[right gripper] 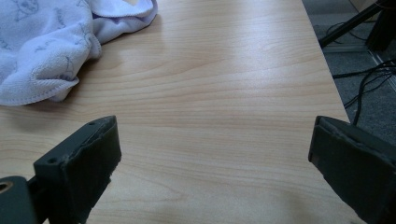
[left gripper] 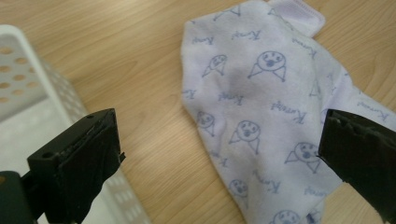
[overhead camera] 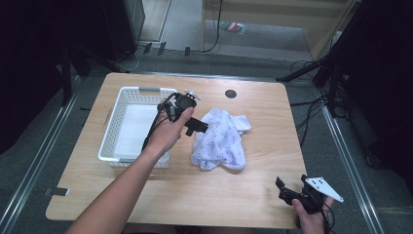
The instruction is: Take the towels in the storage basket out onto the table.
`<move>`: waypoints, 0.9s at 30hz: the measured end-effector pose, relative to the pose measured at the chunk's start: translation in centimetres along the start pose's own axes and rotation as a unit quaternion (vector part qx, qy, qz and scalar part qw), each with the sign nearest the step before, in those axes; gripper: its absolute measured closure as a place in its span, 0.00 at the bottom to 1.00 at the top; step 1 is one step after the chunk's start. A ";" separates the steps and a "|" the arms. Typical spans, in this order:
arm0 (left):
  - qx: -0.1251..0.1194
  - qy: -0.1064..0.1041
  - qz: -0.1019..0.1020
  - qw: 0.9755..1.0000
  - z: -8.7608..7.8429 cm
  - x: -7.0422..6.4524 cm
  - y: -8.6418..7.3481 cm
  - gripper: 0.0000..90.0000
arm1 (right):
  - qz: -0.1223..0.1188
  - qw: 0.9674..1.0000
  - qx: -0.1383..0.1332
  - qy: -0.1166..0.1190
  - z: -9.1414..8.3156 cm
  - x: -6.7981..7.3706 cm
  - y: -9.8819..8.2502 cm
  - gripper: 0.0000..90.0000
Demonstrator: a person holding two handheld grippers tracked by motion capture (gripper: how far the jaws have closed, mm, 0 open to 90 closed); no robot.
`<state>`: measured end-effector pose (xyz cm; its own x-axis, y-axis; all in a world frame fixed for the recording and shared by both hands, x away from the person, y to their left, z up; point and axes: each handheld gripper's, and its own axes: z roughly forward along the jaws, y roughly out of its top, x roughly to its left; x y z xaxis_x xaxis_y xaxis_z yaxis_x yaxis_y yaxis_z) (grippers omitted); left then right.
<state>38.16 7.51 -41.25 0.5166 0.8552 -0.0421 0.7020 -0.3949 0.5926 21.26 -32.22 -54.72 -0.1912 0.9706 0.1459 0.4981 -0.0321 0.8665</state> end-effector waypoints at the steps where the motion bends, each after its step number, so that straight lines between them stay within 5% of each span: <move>1: 0.000 0.001 -0.002 1.000 -0.3 0.3 -0.1 0.00 | 0.000 1.000 0.000 0.000 0.0 0.0 0.0 0.03; 17: -0.031 0.039 -0.015 0.999 -4.3 4.6 -3.0 0.00 | 0.002 1.000 0.005 -0.004 0.1 0.0 0.0 0.03; 27: -0.048 0.053 -0.045 0.996 -6.4 7.9 -6.2 0.00 | 0.001 1.000 0.007 -0.007 0.1 0.1 0.0 0.03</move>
<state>34.74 18.89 -40.10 0.3962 0.9180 -0.0169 0.6904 -0.2856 0.6647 21.37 -32.14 -54.74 -0.1787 0.9737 0.1412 0.5096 -0.0312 0.8599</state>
